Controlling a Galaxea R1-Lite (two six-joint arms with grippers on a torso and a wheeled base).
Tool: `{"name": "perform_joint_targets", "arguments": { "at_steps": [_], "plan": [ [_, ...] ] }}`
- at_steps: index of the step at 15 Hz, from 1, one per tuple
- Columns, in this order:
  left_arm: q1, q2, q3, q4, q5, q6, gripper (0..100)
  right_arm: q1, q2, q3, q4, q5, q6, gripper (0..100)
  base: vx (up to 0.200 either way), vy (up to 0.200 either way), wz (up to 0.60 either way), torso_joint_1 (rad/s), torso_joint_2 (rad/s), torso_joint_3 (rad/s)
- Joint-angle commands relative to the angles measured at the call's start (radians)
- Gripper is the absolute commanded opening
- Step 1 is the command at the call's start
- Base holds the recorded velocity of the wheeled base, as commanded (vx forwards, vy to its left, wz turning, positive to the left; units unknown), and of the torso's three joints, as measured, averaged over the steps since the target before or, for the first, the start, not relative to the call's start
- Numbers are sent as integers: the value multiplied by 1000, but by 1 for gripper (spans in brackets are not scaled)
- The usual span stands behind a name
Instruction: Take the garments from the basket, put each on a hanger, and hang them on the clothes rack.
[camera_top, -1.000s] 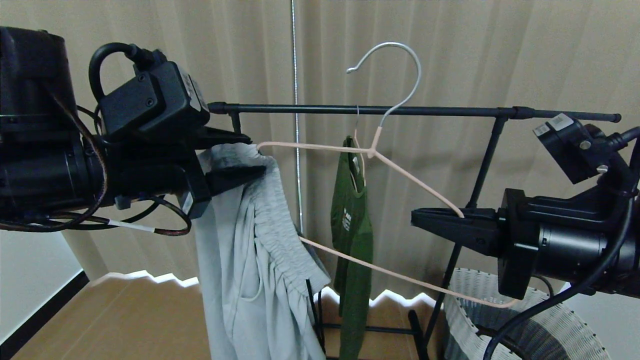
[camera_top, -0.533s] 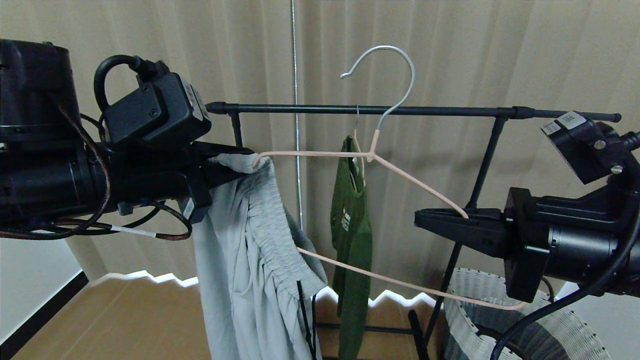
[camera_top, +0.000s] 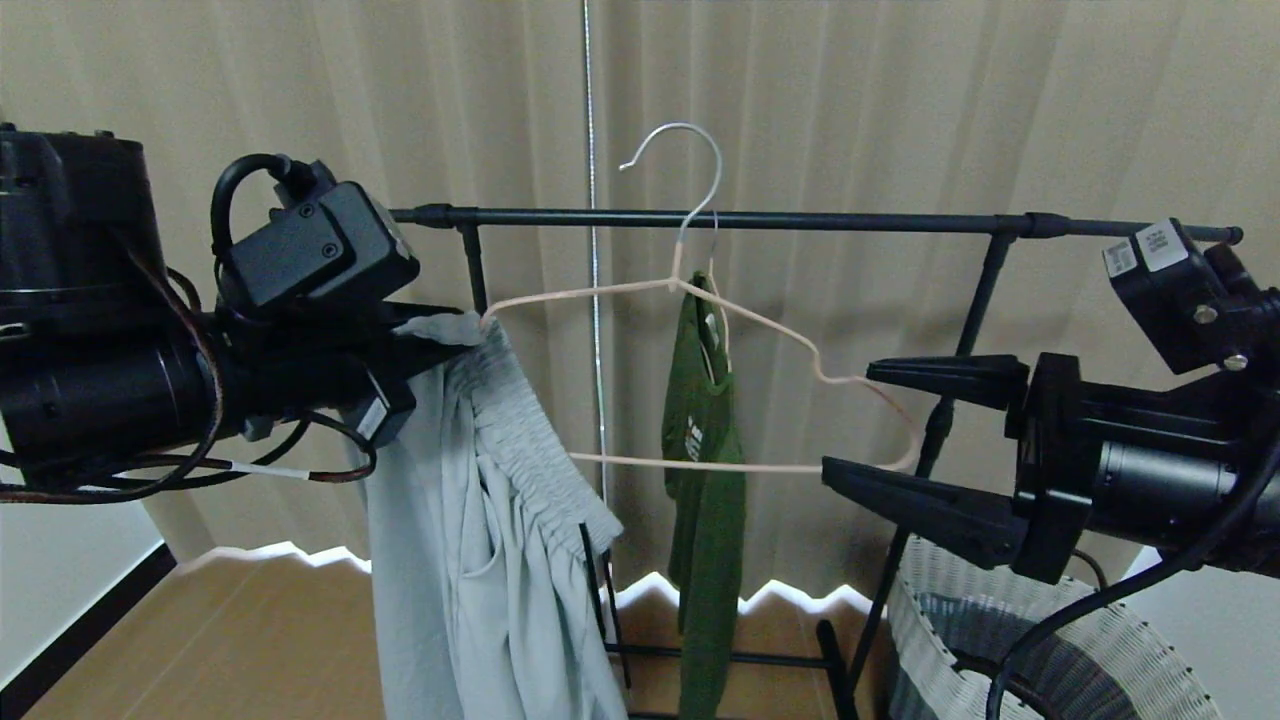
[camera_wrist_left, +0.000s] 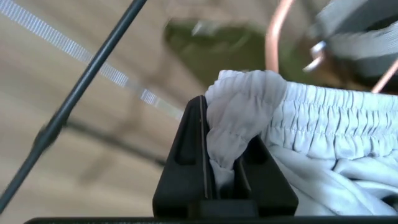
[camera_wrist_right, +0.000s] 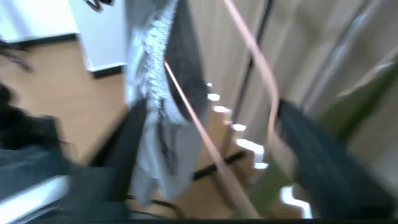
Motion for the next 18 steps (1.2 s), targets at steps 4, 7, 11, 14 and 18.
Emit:
{"name": "perform_joint_targets", "arguments": {
  "at_steps": [4,7,11,14,18],
  "plan": [
    [10,19,7,-9,235,-217,0,-33,9,28,0,-3,-11,100,0,0,0,0,0,0],
    [-39,15,34,-121,146,-316,0,-9,28,60,9,3,-6,100,0,0,0,0,0,0],
    [-50,24,91,-287,23,-332,0,11,92,82,-3,1,29,100,0,0,0,0,0,0],
    [-73,27,96,-378,-53,-398,0,11,104,69,-6,0,86,100,0,0,0,0,0,0],
    [-102,19,96,-390,-119,-432,0,8,170,46,-106,-8,130,100,0,0,0,0,0,0]
  ]
}}
